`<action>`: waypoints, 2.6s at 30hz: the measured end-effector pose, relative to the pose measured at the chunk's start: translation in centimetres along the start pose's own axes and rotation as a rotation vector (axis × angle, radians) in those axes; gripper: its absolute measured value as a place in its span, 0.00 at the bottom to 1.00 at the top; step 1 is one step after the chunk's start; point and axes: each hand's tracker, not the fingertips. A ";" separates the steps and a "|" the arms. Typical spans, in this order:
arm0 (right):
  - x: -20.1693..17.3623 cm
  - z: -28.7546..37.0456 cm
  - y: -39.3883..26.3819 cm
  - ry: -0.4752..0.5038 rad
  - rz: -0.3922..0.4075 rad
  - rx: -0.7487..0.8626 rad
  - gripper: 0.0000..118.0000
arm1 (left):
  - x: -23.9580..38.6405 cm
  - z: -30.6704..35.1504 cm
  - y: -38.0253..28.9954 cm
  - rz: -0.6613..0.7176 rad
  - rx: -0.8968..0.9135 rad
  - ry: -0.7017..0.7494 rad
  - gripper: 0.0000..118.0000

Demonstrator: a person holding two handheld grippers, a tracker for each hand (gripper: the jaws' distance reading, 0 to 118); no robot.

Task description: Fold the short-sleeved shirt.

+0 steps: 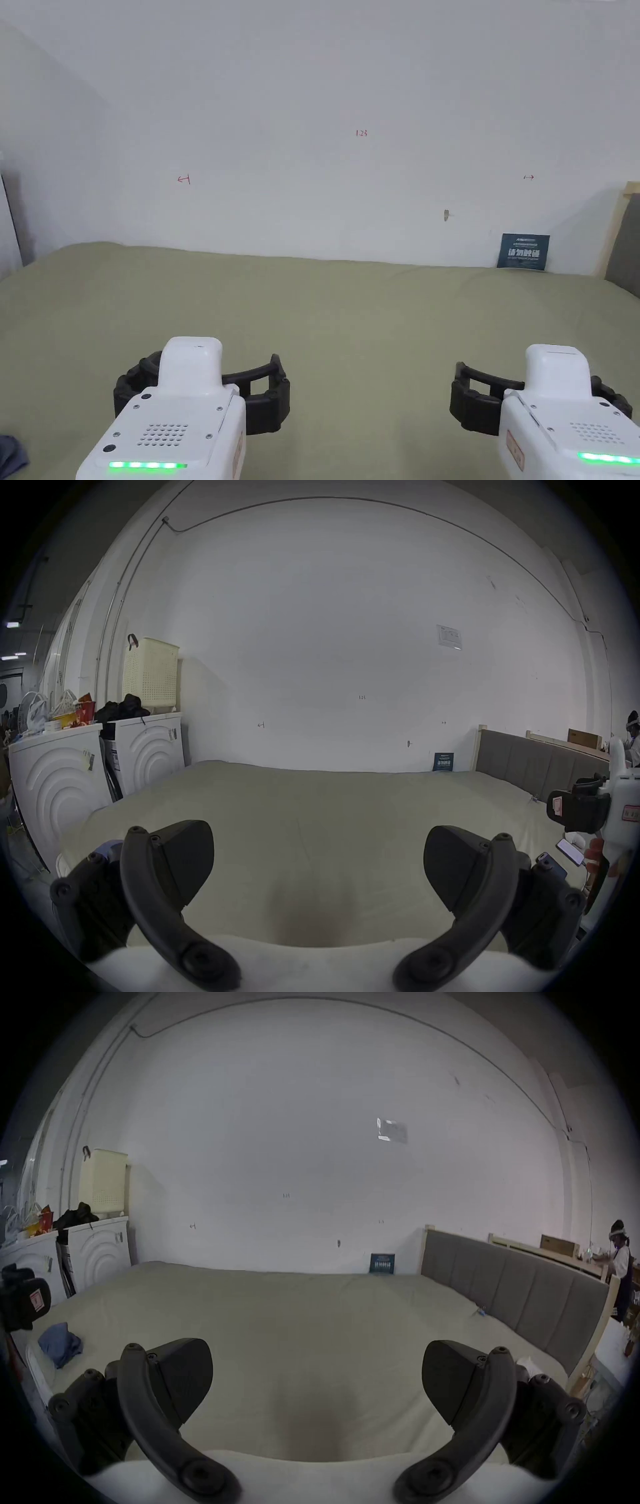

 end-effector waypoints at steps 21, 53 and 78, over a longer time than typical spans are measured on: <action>1.7 0.5 0.5 0.060 -0.040 0.072 1.00 | 0.5 0.0 0.7 -0.013 0.005 -0.013 1.00; 1.8 0.5 1.7 0.075 -0.071 -0.051 1.00 | 0.5 -0.6 0.8 -0.004 -0.036 -0.008 1.00; 2.9 0.7 3.1 0.104 -0.119 -0.067 1.00 | 2.3 -0.1 0.7 -0.048 -0.040 -0.042 1.00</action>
